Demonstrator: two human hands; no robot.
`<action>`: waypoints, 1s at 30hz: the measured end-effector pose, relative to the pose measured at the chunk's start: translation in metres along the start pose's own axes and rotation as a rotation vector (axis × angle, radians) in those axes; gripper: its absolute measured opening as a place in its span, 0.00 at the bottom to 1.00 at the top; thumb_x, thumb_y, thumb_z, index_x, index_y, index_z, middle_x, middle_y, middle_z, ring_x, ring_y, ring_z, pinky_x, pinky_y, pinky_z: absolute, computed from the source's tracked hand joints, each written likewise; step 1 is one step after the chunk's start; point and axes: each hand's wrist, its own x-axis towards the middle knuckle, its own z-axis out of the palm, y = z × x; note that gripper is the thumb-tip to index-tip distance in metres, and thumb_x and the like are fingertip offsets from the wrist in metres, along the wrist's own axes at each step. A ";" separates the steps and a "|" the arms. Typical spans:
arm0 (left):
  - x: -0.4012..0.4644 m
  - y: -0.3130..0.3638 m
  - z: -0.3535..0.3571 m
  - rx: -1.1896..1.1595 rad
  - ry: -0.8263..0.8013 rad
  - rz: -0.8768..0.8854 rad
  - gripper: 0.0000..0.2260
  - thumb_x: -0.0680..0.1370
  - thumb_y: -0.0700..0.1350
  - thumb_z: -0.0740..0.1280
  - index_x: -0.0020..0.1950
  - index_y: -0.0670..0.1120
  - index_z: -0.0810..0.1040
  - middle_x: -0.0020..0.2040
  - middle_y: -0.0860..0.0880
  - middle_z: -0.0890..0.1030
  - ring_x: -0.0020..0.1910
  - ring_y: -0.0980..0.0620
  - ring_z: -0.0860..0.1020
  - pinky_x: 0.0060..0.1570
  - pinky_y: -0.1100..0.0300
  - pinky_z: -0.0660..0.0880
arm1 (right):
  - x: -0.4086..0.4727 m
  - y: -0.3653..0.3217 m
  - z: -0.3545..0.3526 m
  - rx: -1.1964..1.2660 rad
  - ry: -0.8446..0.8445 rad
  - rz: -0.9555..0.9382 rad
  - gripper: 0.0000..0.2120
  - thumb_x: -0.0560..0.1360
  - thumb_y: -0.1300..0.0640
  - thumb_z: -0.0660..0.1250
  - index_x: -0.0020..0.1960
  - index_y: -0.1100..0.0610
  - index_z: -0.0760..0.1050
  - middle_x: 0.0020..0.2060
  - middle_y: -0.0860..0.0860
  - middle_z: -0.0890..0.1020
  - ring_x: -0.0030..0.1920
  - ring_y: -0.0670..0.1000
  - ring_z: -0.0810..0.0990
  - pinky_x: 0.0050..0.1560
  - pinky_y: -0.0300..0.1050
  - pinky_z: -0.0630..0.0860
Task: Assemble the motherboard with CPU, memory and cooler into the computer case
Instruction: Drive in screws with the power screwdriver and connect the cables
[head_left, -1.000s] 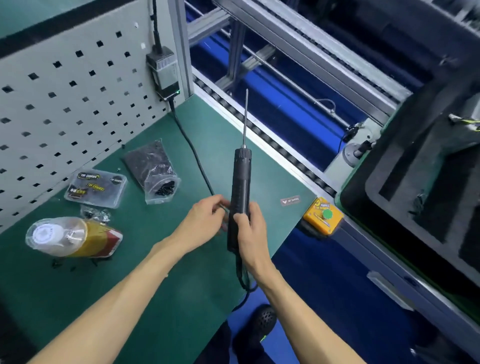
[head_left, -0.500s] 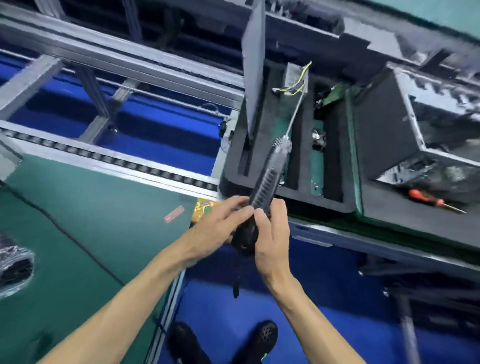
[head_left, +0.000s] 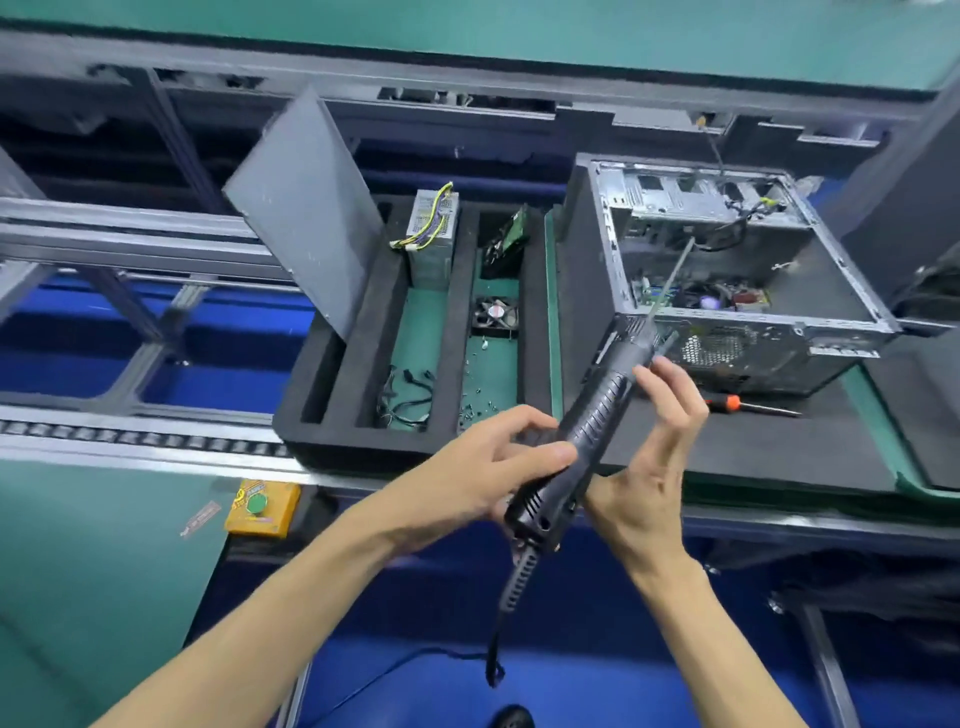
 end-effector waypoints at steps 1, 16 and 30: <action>0.011 0.005 0.007 0.033 0.007 -0.010 0.14 0.78 0.57 0.69 0.59 0.53 0.73 0.46 0.36 0.83 0.39 0.40 0.83 0.47 0.33 0.79 | 0.009 0.007 -0.008 -0.008 -0.026 -0.029 0.35 0.71 0.56 0.78 0.73 0.54 0.66 0.72 0.56 0.64 0.73 0.59 0.64 0.73 0.55 0.63; 0.138 0.006 -0.091 0.560 0.605 -0.173 0.05 0.79 0.32 0.64 0.50 0.38 0.79 0.39 0.40 0.84 0.35 0.46 0.83 0.44 0.48 0.83 | 0.094 0.068 0.002 0.222 0.000 -0.096 0.12 0.71 0.67 0.79 0.52 0.62 0.81 0.60 0.59 0.81 0.65 0.59 0.79 0.68 0.52 0.74; 0.246 -0.124 -0.131 1.546 0.150 -0.560 0.15 0.76 0.31 0.59 0.59 0.40 0.75 0.58 0.42 0.80 0.58 0.41 0.80 0.55 0.51 0.76 | 0.138 0.109 0.023 0.251 -0.090 -0.048 0.13 0.72 0.65 0.77 0.55 0.59 0.80 0.59 0.61 0.81 0.65 0.61 0.79 0.65 0.59 0.76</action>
